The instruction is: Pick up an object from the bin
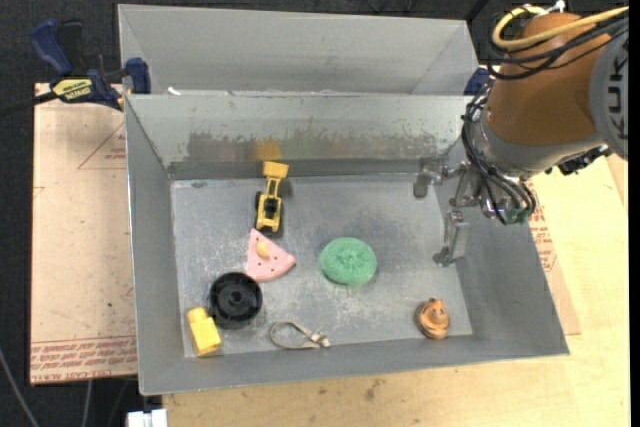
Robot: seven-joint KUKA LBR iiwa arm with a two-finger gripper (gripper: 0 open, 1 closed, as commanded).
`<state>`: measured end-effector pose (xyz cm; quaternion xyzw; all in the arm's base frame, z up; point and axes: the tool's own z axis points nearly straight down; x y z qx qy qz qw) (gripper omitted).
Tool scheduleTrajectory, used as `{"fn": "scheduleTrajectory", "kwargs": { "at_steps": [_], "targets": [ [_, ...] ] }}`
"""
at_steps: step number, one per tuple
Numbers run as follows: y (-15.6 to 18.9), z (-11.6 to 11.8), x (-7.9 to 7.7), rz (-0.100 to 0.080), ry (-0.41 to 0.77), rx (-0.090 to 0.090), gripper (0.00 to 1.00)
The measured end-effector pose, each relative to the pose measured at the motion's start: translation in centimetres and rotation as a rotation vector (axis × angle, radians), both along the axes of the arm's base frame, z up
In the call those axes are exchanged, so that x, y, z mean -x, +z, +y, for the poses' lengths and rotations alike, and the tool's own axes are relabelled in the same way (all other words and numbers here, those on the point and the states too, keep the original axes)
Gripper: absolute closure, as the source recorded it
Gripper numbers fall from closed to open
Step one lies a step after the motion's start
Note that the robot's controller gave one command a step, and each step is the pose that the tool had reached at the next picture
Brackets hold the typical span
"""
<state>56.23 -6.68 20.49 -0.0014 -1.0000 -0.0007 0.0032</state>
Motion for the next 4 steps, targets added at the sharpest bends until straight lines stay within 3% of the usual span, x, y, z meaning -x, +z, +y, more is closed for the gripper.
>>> {"fn": "scheduleTrajectory", "kwargs": {
  "at_steps": [1, 2, 3, 4],
  "targets": [
    [0.5, 0.0, -0.1, -0.008, 0.002, 0.001, 0.0],
    [-3.8, 2.0, -0.5, -0.016, 0.028, 0.002, 0.0],
    [-8.3, 5.6, -3.1, -0.012, 0.064, 0.001, 0.0],
    [-10.7, 6.5, -1.2, -0.008, 0.07, -0.001, 0.0]
  ]
}}
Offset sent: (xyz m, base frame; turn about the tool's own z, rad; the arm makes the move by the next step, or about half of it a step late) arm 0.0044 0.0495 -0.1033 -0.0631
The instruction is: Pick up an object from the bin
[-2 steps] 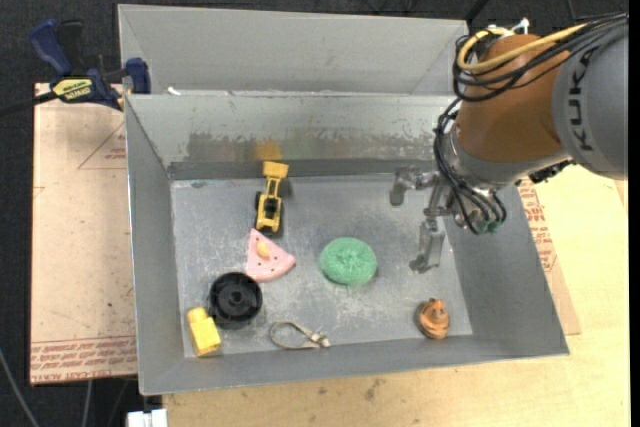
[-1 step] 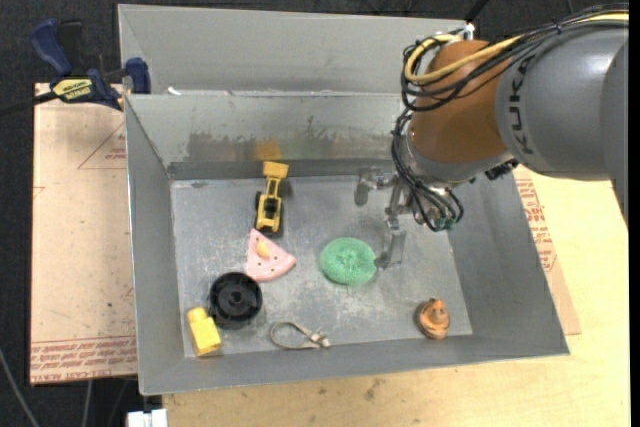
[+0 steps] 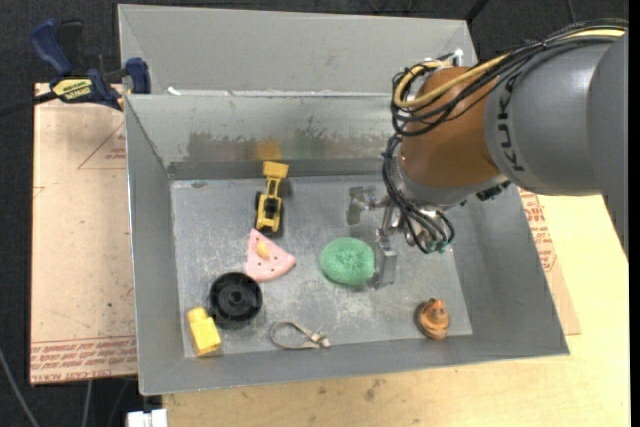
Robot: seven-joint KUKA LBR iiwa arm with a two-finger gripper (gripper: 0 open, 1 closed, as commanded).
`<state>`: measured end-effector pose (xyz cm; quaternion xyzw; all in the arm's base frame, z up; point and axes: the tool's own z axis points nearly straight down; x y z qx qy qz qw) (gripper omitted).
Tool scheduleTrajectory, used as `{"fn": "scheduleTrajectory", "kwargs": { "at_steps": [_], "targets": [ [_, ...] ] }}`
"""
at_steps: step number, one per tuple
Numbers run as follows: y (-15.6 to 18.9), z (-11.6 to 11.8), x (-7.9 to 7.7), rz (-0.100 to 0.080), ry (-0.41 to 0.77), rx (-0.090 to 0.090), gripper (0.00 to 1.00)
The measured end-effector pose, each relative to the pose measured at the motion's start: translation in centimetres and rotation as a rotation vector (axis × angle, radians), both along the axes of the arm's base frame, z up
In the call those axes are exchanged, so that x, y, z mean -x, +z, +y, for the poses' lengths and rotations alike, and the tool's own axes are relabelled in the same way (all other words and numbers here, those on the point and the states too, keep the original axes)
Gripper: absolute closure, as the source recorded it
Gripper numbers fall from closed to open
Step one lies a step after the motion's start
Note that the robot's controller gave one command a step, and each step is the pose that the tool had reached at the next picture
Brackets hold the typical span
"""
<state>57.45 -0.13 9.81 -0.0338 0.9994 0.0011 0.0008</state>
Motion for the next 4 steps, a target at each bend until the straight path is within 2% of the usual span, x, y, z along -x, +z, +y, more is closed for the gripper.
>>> {"fn": "scheduleTrajectory", "kwargs": {
  "at_steps": [1, 2, 3, 4],
  "targets": [
    [-2.5, 1.6, 0.5, 0.001, -0.02, 0.001, 0.0],
    [-2.8, 2.5, 4.6, 0.001, -0.068, 0.001, 1.0],
    [-2.8, 2.5, 4.6, 0.001, -0.067, 0.001, 1.0],
    [2.6, 2.5, 5.4, 0.007, -0.064, 0.001, 1.0]
  ]
}}
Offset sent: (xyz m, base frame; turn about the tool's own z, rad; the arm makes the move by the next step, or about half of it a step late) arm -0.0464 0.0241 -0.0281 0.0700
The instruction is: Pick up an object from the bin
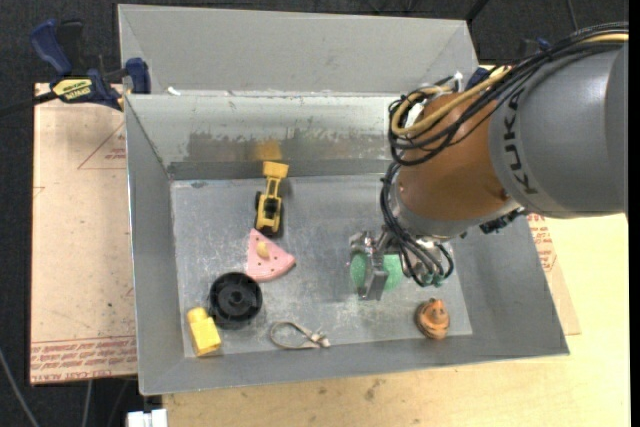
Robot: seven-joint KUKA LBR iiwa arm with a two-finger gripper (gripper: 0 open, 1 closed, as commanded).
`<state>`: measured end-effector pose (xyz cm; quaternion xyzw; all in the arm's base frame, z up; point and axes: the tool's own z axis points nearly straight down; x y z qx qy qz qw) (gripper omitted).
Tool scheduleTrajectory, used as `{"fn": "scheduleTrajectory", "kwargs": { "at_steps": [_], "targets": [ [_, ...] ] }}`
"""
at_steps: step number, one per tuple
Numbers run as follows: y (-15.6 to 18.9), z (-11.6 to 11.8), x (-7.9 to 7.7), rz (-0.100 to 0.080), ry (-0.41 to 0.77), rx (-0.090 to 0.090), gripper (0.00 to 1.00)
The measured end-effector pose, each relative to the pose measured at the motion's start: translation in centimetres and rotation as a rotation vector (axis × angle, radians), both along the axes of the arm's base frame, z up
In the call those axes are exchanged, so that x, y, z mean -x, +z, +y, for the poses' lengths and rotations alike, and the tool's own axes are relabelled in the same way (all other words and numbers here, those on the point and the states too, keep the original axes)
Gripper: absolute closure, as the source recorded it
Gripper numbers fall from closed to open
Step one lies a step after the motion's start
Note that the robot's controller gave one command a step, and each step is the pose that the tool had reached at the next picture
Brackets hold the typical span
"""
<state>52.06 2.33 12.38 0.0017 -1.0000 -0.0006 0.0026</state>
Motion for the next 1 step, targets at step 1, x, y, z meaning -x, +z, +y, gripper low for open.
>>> {"fn": "scheduleTrajectory", "kwargs": {
  "at_steps": [1],
  "targets": [
    [4.88, -0.66, -0.25, -0.016, 0.028, -0.001, 1.0]
  ]
}}
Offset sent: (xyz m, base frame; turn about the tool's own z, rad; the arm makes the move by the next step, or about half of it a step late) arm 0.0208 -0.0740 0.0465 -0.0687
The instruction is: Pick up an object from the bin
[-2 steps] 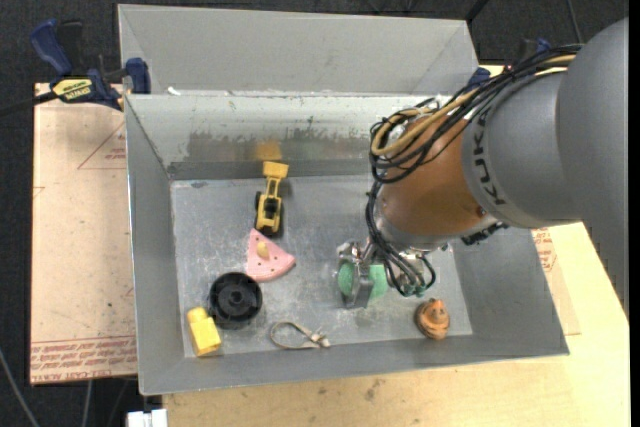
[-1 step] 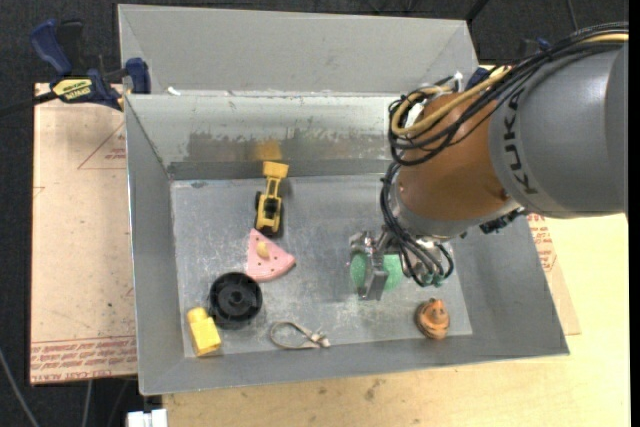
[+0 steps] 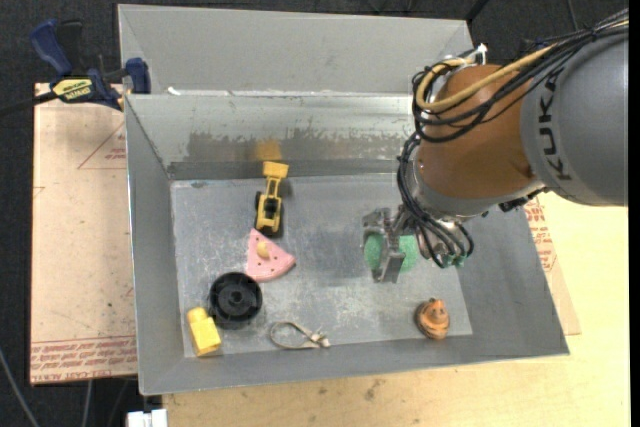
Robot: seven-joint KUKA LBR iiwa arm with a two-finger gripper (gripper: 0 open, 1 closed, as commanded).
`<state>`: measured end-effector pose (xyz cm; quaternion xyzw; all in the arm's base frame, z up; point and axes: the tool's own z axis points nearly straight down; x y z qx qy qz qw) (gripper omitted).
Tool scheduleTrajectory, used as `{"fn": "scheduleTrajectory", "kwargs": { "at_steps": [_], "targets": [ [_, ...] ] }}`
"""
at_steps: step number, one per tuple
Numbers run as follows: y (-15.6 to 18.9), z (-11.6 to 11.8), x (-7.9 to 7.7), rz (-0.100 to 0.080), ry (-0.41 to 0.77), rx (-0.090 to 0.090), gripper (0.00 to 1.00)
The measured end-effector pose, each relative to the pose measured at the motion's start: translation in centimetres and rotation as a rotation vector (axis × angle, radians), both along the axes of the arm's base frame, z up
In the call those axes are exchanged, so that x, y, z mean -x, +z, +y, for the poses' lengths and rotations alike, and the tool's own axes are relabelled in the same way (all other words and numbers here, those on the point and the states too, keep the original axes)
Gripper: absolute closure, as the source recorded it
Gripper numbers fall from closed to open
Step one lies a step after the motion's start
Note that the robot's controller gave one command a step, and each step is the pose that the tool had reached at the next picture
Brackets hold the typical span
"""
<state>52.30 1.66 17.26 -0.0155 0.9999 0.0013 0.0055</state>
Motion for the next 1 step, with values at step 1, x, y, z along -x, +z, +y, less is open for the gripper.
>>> {"fn": "scheduleTrajectory", "kwargs": {
  "at_steps": [1],
  "targets": [
    [-3.05, -4.62, -0.89, 0.023, 0.032, 0.0, 1.0]
  ]
}}
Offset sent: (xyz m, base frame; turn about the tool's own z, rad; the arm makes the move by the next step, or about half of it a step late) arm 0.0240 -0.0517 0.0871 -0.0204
